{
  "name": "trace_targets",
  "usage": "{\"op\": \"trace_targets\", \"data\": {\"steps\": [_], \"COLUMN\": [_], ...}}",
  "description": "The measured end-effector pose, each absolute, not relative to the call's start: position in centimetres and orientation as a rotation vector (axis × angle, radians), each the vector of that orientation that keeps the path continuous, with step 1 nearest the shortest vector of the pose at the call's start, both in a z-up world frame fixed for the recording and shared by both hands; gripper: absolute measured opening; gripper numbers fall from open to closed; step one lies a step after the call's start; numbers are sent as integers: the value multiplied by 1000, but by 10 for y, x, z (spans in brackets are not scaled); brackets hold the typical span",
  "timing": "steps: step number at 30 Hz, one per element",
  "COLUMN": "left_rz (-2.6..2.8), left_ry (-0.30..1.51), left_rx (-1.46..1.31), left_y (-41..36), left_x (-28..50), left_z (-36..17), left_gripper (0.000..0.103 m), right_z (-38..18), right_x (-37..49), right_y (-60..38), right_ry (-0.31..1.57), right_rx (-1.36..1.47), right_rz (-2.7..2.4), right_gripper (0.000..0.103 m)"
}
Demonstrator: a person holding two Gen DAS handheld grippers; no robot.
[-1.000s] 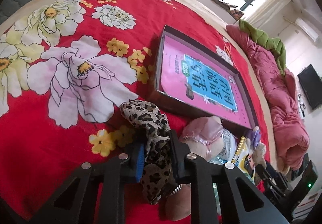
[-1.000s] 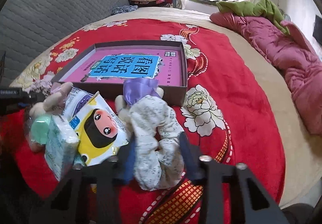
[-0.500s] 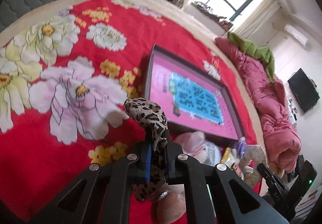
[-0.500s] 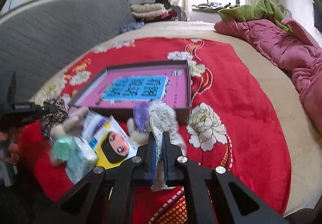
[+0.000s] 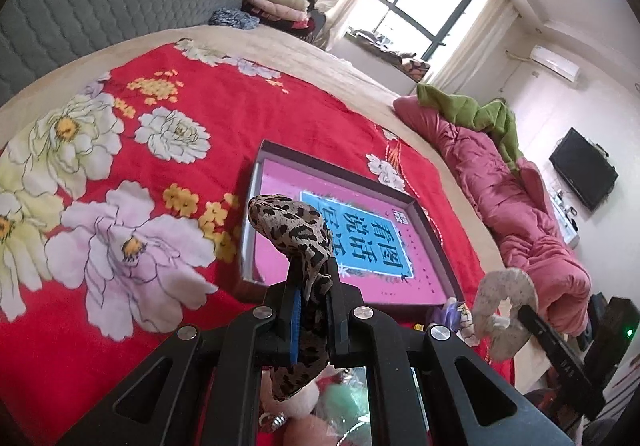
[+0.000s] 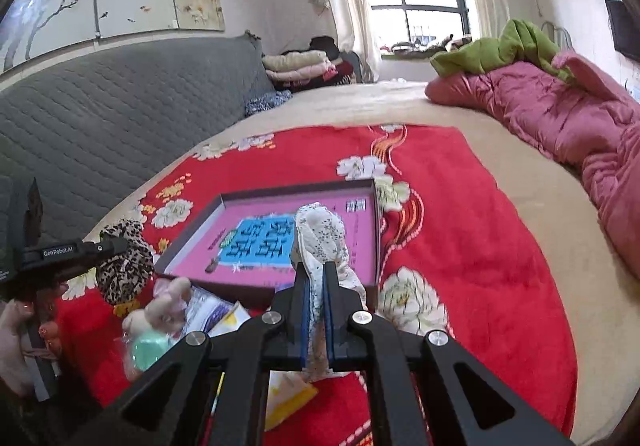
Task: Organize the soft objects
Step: 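Lift both scrunchies and carry them over the pink box with both tools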
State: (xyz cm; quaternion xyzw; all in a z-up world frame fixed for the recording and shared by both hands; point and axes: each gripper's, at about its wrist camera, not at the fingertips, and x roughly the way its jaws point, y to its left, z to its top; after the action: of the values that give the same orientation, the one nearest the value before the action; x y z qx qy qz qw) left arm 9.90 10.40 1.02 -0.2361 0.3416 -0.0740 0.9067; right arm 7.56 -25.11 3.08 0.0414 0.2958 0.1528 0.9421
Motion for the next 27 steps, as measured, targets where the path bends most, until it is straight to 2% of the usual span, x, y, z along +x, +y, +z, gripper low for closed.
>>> {"op": "trace_targets", "data": {"steps": [27], "left_rz": [-163], "left_ry": [732], "left_rx": [-358], "left_y": [78], "left_x": [174], "left_z": [-4], "left_gripper": [9], "right_z": [30], "right_x": [143], "right_y": [-239], "right_ry": [527], "right_rx": [-19], "right_rz": [297], "right_gripper": [6]}}
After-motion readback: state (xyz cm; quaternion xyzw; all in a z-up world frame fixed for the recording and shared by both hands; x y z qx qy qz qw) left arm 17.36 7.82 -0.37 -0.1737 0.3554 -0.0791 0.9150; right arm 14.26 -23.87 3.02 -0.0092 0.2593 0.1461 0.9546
